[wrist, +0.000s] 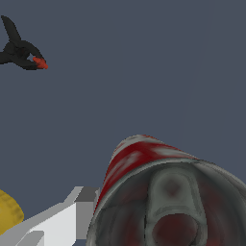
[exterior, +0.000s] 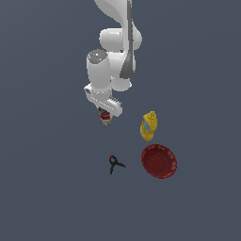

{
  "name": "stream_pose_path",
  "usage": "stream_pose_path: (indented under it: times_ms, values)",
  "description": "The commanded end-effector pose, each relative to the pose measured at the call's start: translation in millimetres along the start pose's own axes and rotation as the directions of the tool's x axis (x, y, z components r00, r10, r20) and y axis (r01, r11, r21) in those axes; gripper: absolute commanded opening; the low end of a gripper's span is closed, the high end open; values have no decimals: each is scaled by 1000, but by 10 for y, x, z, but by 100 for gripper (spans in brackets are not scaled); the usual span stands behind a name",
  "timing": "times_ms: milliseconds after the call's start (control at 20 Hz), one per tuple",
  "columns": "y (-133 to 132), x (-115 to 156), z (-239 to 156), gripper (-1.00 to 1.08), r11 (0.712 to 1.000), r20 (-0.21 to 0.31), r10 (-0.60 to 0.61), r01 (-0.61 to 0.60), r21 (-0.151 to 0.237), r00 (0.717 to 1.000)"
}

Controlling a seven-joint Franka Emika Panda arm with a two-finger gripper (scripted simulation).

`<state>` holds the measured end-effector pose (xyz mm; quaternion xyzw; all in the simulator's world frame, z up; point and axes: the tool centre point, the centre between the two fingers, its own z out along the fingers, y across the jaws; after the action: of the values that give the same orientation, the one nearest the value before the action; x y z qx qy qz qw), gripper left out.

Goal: Pick up a designated object from a clutter of objects.

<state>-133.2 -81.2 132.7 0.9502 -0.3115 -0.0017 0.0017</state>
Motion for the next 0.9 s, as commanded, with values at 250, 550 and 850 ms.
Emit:
stream_pose_path:
  times_ms: [250, 550, 850]
  values:
    - [-296, -219, -581, -100, 1000, -5, 0, 0, -2, 1000]
    - [-554, -415, -1072, -100, 1000, -5, 0, 0, -2, 1000]
    - [-830, -618, -1583, -100, 1000, -5, -1, 1, 0, 1000]
